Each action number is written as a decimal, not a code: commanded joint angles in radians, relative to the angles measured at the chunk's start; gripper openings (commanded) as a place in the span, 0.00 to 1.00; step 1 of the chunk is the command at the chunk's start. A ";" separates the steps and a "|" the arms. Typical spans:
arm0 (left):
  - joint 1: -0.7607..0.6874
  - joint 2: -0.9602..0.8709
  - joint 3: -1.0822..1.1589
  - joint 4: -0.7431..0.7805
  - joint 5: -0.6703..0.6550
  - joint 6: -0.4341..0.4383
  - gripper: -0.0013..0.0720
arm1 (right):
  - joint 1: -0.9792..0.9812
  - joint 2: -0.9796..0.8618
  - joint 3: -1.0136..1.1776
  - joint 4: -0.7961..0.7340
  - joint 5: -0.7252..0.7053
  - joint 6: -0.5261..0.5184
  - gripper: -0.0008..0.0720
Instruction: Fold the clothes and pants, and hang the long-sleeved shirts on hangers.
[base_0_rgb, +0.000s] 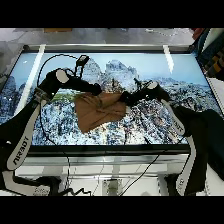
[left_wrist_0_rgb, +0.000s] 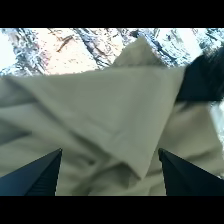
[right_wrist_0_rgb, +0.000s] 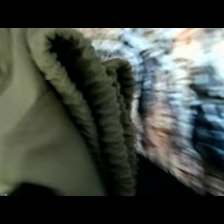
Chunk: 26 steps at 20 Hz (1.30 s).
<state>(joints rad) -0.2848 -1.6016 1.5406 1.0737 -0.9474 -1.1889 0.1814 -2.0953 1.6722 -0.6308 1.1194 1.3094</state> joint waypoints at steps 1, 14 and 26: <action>0.001 0.001 0.001 0.000 0.000 0.000 0.96 | 0.083 -0.006 0.009 0.029 -0.091 -0.049 0.24; 0.094 0.239 0.001 0.000 -0.018 0.000 0.96 | -0.365 0.346 0.254 0.286 0.251 -0.005 0.04; 0.102 0.536 0.001 0.000 -0.026 0.000 0.96 | -1.260 0.674 0.251 -0.685 0.652 0.385 0.04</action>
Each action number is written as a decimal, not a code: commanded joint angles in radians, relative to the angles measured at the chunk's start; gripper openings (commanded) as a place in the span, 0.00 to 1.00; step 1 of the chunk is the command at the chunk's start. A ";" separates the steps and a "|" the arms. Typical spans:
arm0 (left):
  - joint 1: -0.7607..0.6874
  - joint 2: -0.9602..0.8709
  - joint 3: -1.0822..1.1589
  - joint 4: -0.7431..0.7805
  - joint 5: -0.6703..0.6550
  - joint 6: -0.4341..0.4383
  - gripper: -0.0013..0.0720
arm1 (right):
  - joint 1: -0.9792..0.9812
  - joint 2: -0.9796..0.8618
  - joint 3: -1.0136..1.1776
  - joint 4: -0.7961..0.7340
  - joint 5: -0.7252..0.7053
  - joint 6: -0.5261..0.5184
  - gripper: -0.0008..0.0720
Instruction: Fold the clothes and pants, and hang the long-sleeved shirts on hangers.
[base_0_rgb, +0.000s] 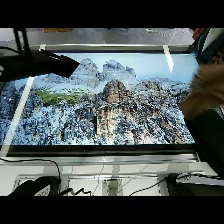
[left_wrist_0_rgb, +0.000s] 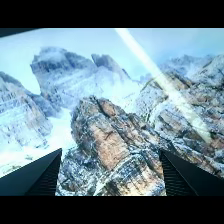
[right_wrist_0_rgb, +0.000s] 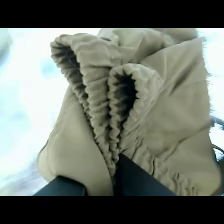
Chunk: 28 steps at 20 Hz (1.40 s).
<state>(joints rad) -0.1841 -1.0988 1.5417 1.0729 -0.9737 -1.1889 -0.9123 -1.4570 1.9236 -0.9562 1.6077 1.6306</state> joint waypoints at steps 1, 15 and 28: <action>0.001 0.032 0.000 0.001 0.000 0.000 0.96 | -0.203 0.036 -0.008 -0.447 0.205 0.072 0.04; 0.001 0.028 0.000 0.000 0.000 0.000 0.96 | -0.372 0.037 -0.031 -0.573 0.219 0.176 0.96; 0.001 0.028 0.000 0.000 0.000 0.000 0.96 | 0.034 0.043 -0.031 -0.167 0.130 0.060 0.04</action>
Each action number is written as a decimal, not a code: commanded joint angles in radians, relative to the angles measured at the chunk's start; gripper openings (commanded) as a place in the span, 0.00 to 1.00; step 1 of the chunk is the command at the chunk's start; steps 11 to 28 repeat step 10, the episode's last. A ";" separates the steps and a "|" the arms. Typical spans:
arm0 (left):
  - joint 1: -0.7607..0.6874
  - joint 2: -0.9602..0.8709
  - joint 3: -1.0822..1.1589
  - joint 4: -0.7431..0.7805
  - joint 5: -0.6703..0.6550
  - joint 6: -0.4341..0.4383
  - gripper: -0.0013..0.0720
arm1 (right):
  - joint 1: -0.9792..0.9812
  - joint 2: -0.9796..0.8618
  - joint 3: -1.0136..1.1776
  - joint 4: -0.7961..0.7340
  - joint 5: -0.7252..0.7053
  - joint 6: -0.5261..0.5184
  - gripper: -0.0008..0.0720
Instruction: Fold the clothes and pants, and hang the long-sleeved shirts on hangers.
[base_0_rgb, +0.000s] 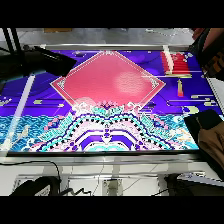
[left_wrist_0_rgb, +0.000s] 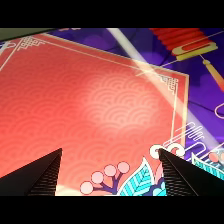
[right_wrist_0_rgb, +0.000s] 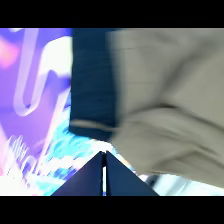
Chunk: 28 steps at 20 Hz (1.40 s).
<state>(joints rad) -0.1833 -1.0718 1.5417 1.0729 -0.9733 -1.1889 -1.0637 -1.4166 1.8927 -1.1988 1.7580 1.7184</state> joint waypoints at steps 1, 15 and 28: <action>0.000 0.001 0.000 0.000 0.000 0.000 0.96 | 0.287 0.004 0.000 0.068 -0.029 -0.048 0.04; 0.000 0.001 0.000 0.000 0.000 0.000 0.96 | 1.259 -0.003 0.000 -0.462 -0.360 -0.299 0.04; 0.000 0.001 0.000 0.000 0.000 0.000 0.96 | 1.259 -0.003 0.000 -0.462 -0.360 -0.299 0.04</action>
